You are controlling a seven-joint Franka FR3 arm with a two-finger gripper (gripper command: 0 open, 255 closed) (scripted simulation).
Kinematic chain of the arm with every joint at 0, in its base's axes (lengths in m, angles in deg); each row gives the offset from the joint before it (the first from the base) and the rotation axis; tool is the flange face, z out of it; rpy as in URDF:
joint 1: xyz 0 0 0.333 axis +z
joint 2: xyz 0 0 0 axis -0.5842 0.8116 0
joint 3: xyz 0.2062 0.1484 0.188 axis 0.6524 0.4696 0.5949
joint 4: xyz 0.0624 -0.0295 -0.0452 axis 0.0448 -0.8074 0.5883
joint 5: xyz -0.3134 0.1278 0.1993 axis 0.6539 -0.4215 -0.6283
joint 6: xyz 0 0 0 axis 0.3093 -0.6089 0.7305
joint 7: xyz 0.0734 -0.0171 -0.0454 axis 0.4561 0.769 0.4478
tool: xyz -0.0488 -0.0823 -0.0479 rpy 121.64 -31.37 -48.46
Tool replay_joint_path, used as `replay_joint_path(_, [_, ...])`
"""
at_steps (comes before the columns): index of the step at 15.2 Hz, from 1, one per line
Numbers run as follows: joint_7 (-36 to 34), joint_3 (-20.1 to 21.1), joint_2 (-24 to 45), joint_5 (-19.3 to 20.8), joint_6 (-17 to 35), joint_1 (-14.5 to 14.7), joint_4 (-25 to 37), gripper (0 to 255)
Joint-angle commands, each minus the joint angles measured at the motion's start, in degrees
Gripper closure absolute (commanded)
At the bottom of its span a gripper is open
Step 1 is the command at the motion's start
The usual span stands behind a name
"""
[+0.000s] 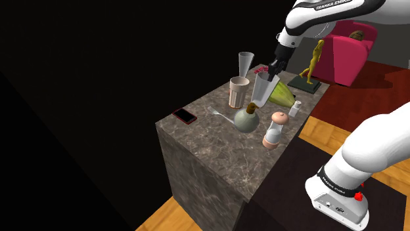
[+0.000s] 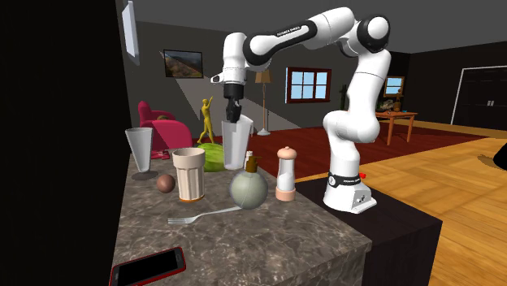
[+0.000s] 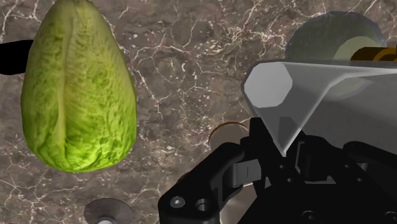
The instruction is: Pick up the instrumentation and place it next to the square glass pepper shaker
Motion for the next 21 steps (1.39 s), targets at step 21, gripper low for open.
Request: replay_joint_path(21, [3.2,-1.2,4.9,-1.9,13.5,0.5,-8.9,255])
